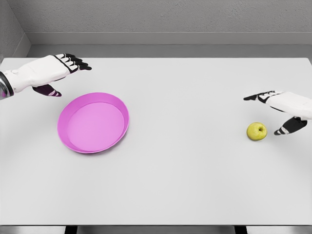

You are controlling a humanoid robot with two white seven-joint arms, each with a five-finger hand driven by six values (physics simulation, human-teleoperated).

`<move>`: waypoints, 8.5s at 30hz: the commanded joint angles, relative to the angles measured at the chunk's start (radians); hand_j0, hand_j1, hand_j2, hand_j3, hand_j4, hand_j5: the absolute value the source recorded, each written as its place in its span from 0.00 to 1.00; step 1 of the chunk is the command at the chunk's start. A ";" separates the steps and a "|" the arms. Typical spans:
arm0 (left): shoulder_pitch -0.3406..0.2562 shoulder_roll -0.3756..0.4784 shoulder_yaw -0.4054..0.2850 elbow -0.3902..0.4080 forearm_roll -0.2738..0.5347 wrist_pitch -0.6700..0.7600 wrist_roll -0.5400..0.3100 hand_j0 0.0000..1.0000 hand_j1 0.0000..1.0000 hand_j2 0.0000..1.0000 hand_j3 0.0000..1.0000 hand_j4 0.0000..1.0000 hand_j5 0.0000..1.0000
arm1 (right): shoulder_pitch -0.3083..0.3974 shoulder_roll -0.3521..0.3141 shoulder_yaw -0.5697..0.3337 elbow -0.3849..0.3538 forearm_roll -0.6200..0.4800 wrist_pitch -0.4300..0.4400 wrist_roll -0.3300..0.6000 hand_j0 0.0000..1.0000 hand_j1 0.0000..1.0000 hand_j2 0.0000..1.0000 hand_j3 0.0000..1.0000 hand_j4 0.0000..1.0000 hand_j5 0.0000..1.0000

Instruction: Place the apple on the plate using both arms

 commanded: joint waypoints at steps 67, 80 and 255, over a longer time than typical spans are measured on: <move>0.000 -0.015 0.004 -0.005 -0.029 0.001 0.000 1.00 1.00 1.00 1.00 1.00 1.00 | -0.235 0.083 0.258 -0.003 0.005 0.258 0.034 0.38 0.38 0.38 0.38 0.38 0.38; 0.000 -0.017 0.004 -0.005 -0.032 0.001 0.000 1.00 1.00 1.00 1.00 1.00 1.00 | -0.293 0.227 0.259 -0.003 0.008 0.178 0.083 0.38 0.38 0.38 0.38 0.38 0.38; -0.160 -0.035 -0.228 -0.183 0.125 0.001 -0.273 1.00 1.00 1.00 1.00 1.00 1.00 | -0.195 0.195 -0.121 0.048 0.003 -0.070 0.097 1.00 1.00 1.00 1.00 1.00 1.00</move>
